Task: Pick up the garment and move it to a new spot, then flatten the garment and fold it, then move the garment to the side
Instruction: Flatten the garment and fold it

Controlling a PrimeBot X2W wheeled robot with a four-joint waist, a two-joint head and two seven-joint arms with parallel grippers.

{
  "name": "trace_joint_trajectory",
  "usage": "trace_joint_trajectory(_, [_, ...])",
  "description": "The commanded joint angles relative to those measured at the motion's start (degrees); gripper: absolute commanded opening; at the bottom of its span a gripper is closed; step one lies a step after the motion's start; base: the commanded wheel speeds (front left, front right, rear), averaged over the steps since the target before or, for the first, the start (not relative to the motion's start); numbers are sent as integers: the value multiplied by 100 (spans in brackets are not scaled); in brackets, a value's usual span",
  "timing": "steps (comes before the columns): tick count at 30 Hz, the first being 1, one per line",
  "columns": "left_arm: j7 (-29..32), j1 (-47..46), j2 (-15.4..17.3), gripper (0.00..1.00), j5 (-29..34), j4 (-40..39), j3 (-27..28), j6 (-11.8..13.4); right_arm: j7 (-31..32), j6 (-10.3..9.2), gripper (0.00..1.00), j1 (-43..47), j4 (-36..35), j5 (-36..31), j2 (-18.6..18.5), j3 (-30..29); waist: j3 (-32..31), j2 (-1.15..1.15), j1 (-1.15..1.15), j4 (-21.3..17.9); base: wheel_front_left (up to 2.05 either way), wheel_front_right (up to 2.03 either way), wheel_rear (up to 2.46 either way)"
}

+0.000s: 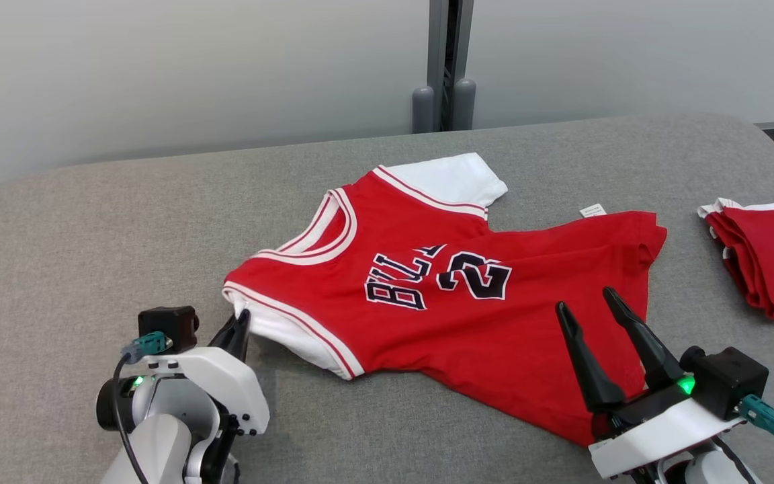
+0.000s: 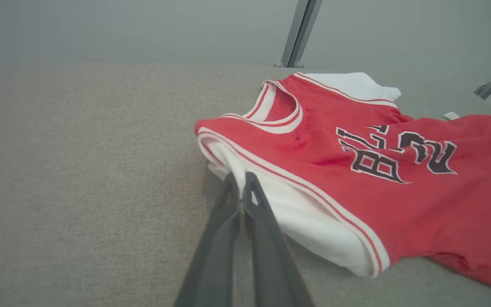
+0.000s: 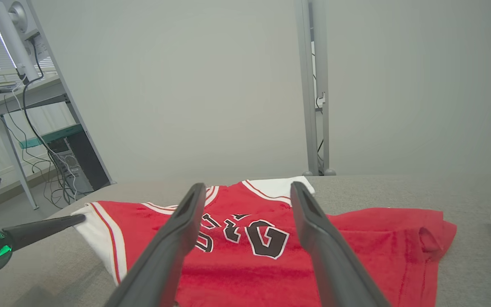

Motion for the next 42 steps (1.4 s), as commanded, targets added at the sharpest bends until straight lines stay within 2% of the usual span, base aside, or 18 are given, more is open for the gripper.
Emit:
trace_joint_trajectory(1, [55, 73, 1, 0, -68, -193, 21, 6, -9, -2, 100, 47, 4, -15, -9, -17, -25, 0, 0, 20, 0, 0, 0])
trace_joint_trajectory(6, [427, 284, 125, 0, -86, -1484, -28, 97, -9, -2, 100, 14, 24, -17, 6, 82, -49, 0, 0, -90, 0, 0, 0])
trace_joint_trajectory(10, [653, 91, 135, 0, 225, -2014, -367, 145, -9, -2, 100, -85, 34, -7, 33, 165, 9, 0, 0, -390, 0, 0, 0])
trace_joint_trajectory(14, [850, -57, -183, 0, 317, -1870, -863, 20, -9, -2, 100, -166, 75, 17, 40, 208, 92, 0, 0, -803, 0, 0, 0])
trace_joint_trajectory(19, [940, -230, -427, 0, 348, -1118, -1480, -142, -9, -2, 100, -265, 99, 44, 66, 204, 250, 0, 0, -1269, 0, 0, 0])
trace_joint_trajectory(20, [940, -255, -455, 16, 321, -945, -1579, -154, -9, -2, 100, -279, 96, 49, 74, 188, 280, 0, 0, -1326, 0, 0, 0])
trace_joint_trajectory(22, [892, -310, -483, 100, 315, -645, -1742, -132, -9, -2, 100, -290, 87, 52, 82, 131, 327, 0, 0, -1403, 0, 0, 0])
trace_joint_trajectory(27, [603, -440, -515, 100, 111, -226, -1828, -80, -9, -2, 100, -243, 45, 29, 86, -7, 404, 0, 0, -1372, 0, 0, 0])
trace_joint_trajectory(33, [20, -591, -523, 100, -197, -247, -1476, 69, -9, -2, 100, -196, 38, -11, 147, -76, 385, 0, 0, -1176, 0, 0, 0])
trace_joint_trajectory(38, [-412, -627, -406, 100, -198, -260, -1258, 160, -9, -2, 100, -199, 26, -26, 169, -9, 381, 0, 0, -1074, 0, 0, 0])
trace_joint_trajectory(42, [-502, -730, -327, 100, -75, -185, -1299, 211, -9, -2, 100, -265, 8, -17, 164, 57, 432, 0, 0, -1101, 0, 0, 0])
